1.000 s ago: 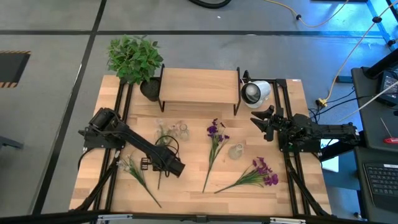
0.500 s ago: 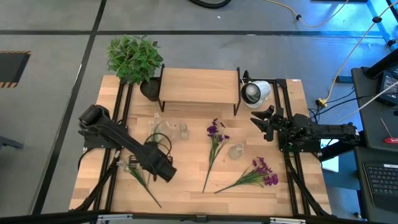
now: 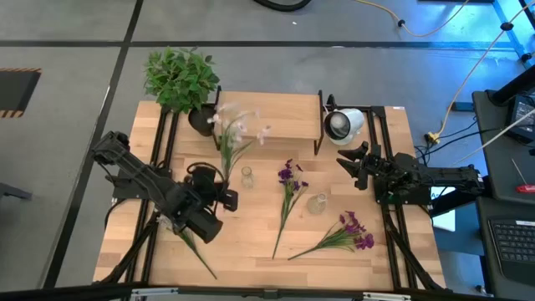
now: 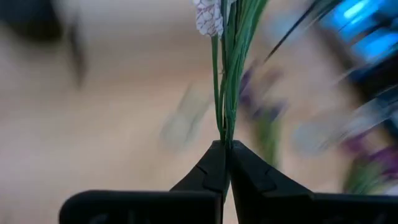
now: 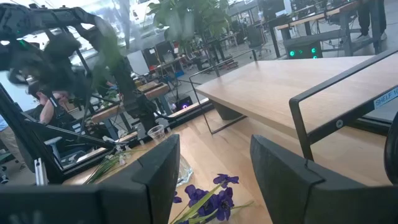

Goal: Pick and place flowers into a vace then onto a shelf
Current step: Put the right white flowers into the left transparent vase

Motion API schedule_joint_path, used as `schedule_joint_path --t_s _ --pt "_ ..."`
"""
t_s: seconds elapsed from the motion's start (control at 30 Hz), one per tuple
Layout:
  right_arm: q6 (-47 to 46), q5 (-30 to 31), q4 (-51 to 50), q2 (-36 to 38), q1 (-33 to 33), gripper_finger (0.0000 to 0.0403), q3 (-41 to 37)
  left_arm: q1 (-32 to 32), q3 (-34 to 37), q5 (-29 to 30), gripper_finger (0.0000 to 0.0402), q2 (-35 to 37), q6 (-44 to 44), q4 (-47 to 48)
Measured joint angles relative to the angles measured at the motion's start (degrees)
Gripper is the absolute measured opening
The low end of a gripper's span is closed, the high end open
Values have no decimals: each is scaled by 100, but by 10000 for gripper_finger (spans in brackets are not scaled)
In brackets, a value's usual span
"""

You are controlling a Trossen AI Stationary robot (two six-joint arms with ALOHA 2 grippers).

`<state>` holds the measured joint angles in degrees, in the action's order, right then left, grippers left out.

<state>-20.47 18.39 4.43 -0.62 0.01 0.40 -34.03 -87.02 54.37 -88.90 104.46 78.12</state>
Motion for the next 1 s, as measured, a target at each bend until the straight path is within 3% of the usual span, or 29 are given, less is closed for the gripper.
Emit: schedule_joint_path --t_s 0.13,0.3,0.7,0.8,1.0 --pt "0 0 0 0 2 198 0 29 -4 1977 6 100 -1671 -588" --pt "-2 0 0 0 2 198 0 359 104 3006 6 92 -2133 -854" --pt "-4 0 2 0 0 198 0 1005 1341 3174 5 -29 -1104 -1511" --pt "-3 0 2 0 2 198 0 1005 1618 3209 5 -29 -1463 -2195" --pt "-4 1 0 0 1 198 0 1027 1981 2932 6 -29 -3064 -3770"
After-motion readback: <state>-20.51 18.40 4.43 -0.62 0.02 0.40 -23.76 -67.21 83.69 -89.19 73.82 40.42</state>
